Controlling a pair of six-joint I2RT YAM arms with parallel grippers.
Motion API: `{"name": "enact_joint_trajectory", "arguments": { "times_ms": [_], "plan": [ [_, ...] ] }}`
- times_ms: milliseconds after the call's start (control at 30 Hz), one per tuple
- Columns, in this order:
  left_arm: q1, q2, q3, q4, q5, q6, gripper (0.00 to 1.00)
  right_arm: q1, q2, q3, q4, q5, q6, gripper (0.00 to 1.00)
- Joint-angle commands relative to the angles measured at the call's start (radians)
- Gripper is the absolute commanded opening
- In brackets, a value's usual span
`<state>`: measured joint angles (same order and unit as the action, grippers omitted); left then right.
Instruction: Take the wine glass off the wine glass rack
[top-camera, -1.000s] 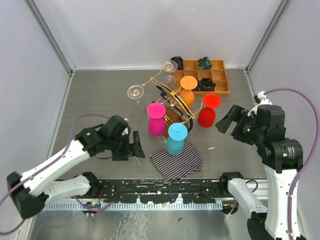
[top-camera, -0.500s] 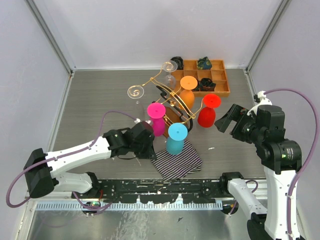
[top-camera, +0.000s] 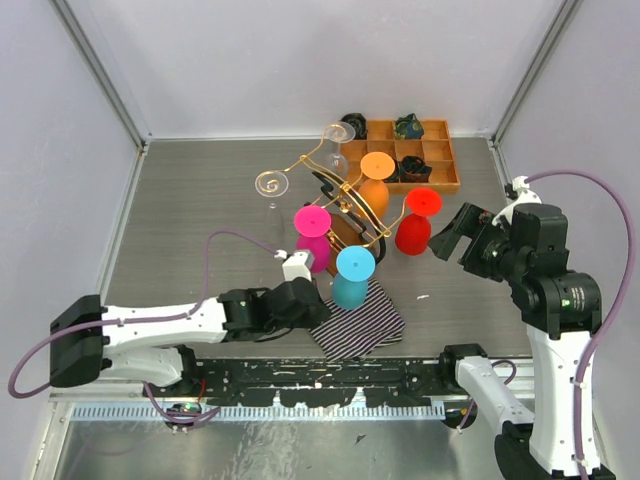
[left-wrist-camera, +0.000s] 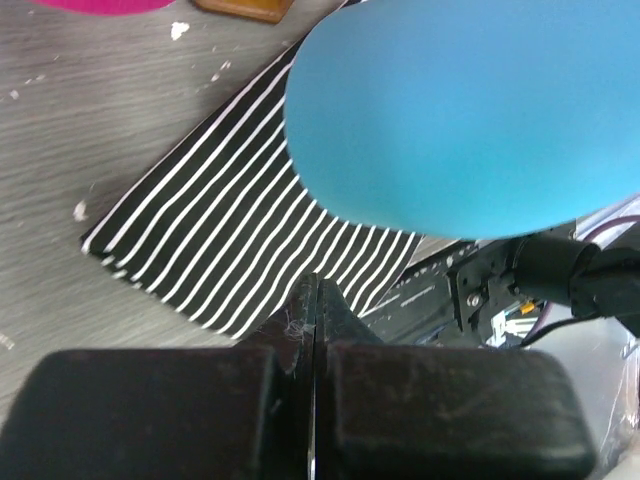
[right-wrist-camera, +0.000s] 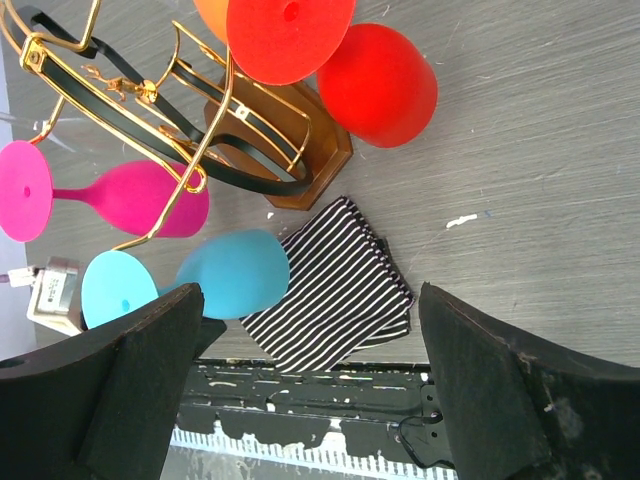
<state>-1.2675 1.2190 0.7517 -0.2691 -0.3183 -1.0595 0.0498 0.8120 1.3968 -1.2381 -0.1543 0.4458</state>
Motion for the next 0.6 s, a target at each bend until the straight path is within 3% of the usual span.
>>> {"name": "enact_joint_trajectory", "arguments": {
  "times_ms": [0, 367, 567],
  "plan": [
    [-0.023, 0.097, -0.011, 0.152, -0.085, -0.014, 0.00, 0.022, 0.030, 0.057, 0.027, -0.002, -0.025, 0.94],
    [-0.041, 0.229, -0.053, 0.143, -0.177, -0.053, 0.00, 0.049, 0.023, 0.086, 0.021, 0.000, -0.024, 0.94],
    [-0.041, 0.287, -0.107, 0.127, -0.214, -0.152, 0.00, 0.053, 0.007, 0.134, 0.004, 0.033, -0.027, 0.94]
  ]
}}
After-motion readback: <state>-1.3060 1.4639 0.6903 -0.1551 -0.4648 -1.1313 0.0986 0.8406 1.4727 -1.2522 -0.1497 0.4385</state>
